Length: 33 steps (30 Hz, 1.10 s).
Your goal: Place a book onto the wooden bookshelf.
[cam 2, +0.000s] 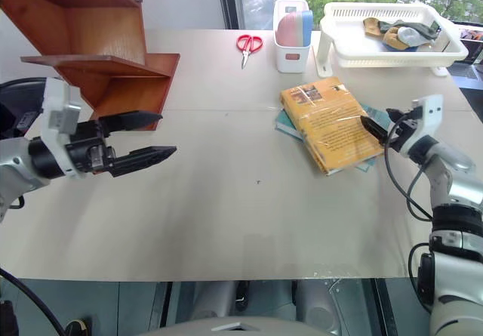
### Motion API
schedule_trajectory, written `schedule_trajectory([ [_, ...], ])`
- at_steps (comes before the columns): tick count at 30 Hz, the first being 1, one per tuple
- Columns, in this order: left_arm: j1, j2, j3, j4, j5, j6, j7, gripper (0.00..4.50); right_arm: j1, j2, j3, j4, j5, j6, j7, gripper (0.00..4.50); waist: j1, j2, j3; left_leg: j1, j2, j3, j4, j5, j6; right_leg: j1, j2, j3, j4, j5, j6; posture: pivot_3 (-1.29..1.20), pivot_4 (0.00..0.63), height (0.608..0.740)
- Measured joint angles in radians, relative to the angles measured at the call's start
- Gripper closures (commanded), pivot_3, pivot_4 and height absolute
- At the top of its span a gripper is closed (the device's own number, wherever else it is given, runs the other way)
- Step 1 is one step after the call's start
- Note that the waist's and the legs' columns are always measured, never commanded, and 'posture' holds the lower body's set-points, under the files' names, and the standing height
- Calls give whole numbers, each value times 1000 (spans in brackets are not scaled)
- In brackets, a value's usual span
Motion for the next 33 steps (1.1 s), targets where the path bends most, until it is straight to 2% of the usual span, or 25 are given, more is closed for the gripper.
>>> schedule_trajectory([
  [3, 20, 7, 20, -14, -8, 4, 3, 78, -72, 9, 34, 70, -21, 42, 31, 0, -9, -1, 0, 1, 0, 0, 0, 0, 0, 1, 0, 0, 1, 0, 0, 0, 150, 740],
  [11, 42, 8, 27, -27, -13, 4, 11, 78, -113, 66, 77, 50, -25, 130, 70, 0, -15, -1, -1, 2, 1, 0, 0, 0, 0, 1, 1, 0, 2, 0, 0, 0, 150, 740],
  [25, 37, 7, 7, -10, 5, -16, 9, 78, -33, 87, 128, -121, -24, 161, 157, 0, -12, -2, -1, 2, 1, 0, 0, 0, 0, 1, 1, 0, 1, 0, 0, 0, 150, 740],
  [33, 36, 5, 1, 10, 6, -20, 8, 78, -20, 86, 134, -137, -28, 144, 158, 0, -12, -3, -2, 2, 1, 0, 0, 0, 0, 1, 0, 0, 2, 0, 0, 0, 150, 740],
])
